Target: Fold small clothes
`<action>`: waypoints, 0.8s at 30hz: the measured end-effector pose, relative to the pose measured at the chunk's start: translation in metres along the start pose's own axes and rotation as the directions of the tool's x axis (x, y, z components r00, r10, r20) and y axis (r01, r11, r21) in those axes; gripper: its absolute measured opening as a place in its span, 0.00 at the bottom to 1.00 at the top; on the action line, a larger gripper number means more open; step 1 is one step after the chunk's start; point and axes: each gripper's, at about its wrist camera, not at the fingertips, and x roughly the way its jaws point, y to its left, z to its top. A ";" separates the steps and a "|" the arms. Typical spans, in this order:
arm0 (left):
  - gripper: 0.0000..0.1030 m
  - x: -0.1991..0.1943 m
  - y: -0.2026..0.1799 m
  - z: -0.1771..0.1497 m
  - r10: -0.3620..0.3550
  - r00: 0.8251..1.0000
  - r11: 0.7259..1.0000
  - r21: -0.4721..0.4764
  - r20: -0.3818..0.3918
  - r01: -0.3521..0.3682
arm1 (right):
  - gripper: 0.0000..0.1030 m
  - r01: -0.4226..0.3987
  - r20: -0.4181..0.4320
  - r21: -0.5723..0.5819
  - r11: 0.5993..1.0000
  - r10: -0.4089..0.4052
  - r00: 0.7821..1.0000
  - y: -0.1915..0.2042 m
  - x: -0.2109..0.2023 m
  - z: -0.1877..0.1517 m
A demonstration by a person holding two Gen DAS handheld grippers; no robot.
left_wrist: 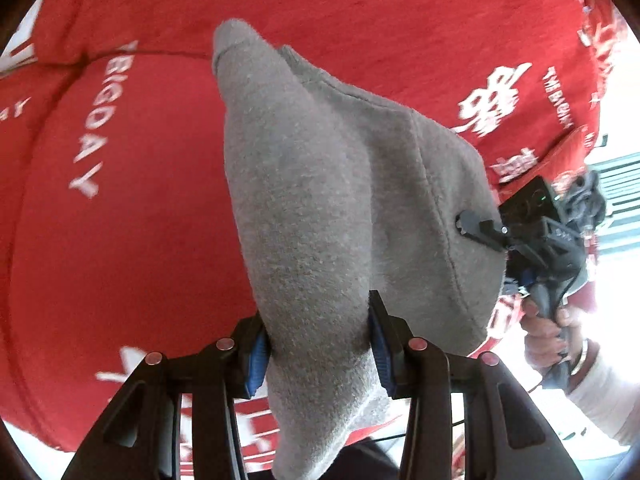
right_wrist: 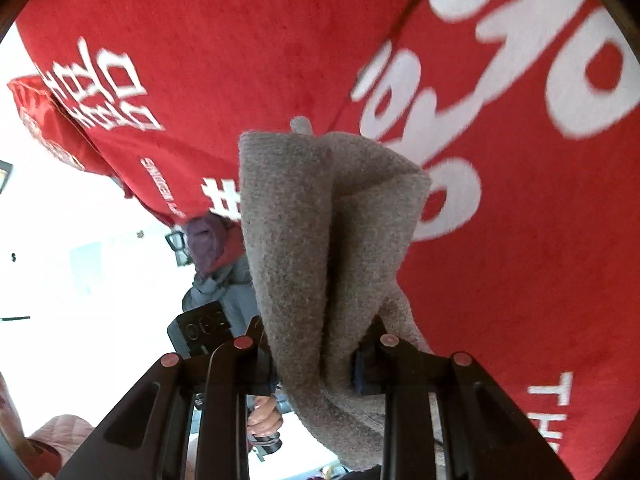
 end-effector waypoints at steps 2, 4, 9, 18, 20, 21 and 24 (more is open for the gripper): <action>0.43 0.008 0.010 -0.005 0.067 0.998 0.998 0.003 0.003 -0.067 | 0.28 0.047 -0.012 -0.011 0.999 -0.047 0.999 -0.007 0.016 -0.001; 0.43 0.017 0.018 -0.010 0.166 0.986 0.986 0.023 0.008 -0.166 | 0.28 0.125 -0.019 -0.019 0.992 -0.125 0.992 -0.017 0.029 0.002; 0.55 0.015 0.022 -0.016 0.234 0.972 0.972 0.012 0.035 -0.235 | 0.35 0.386 0.044 -0.032 0.922 -0.385 0.922 -0.030 0.027 0.019; 0.92 -0.013 0.020 -0.024 0.391 0.911 0.920 -0.047 0.134 -0.388 | 0.54 0.529 0.096 -0.103 0.842 -0.521 0.848 0.013 -0.001 -0.018; 0.92 -0.016 0.019 -0.024 0.395 0.908 0.919 -0.070 0.141 -0.389 | 0.53 0.508 0.066 -0.094 0.856 -0.503 0.861 0.011 0.001 -0.037; 0.92 -0.016 0.019 -0.024 0.392 0.909 0.920 -0.082 0.139 -0.384 | 0.52 0.494 0.053 -0.087 0.865 -0.491 0.869 0.007 0.003 -0.042; 0.92 -0.013 0.022 -0.026 0.402 0.910 0.914 -0.095 0.103 -0.394 | 0.22 0.571 0.066 -0.120 0.812 -0.568 0.820 0.000 0.013 -0.059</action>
